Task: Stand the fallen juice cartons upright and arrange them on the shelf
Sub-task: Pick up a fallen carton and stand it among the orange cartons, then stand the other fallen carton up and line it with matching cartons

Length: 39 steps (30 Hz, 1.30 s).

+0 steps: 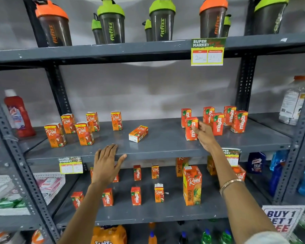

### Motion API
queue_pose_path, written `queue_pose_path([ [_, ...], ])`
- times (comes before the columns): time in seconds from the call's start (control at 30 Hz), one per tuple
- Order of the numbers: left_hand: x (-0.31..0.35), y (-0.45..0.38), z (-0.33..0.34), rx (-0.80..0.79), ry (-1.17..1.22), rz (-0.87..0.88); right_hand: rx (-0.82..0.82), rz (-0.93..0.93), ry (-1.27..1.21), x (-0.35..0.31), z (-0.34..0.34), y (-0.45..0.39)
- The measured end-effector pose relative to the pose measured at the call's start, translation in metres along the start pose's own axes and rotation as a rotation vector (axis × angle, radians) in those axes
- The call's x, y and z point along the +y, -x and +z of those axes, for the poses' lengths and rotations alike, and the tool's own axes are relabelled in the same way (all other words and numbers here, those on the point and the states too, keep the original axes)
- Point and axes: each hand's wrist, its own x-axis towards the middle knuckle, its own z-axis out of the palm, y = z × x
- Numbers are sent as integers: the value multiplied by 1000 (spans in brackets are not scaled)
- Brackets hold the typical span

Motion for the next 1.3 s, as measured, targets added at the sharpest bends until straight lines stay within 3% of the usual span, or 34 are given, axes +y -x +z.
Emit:
queue_pose_path([
  [0.27, -1, -1, 0, 24, 13, 6, -35, -20, 57, 15, 1, -31],
  [0.4, 0, -1, -1, 5, 18, 3, -18, -4, 216, 13, 1, -28],
  [0.5, -1, 0, -5, -31, 10, 14, 257, -127, 411, 6, 15, 4],
  [0.57, -1, 0, -9, -62, -1, 41, 472, -279, 404, 0, 32, 36],
  [0.6, -3, 0, -12, -71, -3, 49, 506, -349, 373, -4, 44, 50],
  [0.67, -6, 1, -18, -87, -3, 59, 422, -399, 372, -7, 70, 64],
  [0.77, -10, 4, -23, -128, -26, 81, 216, -318, 427, -15, 116, 64],
  [0.9, -39, 6, -29, -100, -48, 96, 98, -157, 512, -24, 180, 52],
  [1.1, -90, 2, -35, -107, -40, 80, 167, 218, 815, -36, 236, 30],
  [1.3, -119, 0, -36, -109, 41, 118, 224, 424, 808, -37, 271, 8],
])
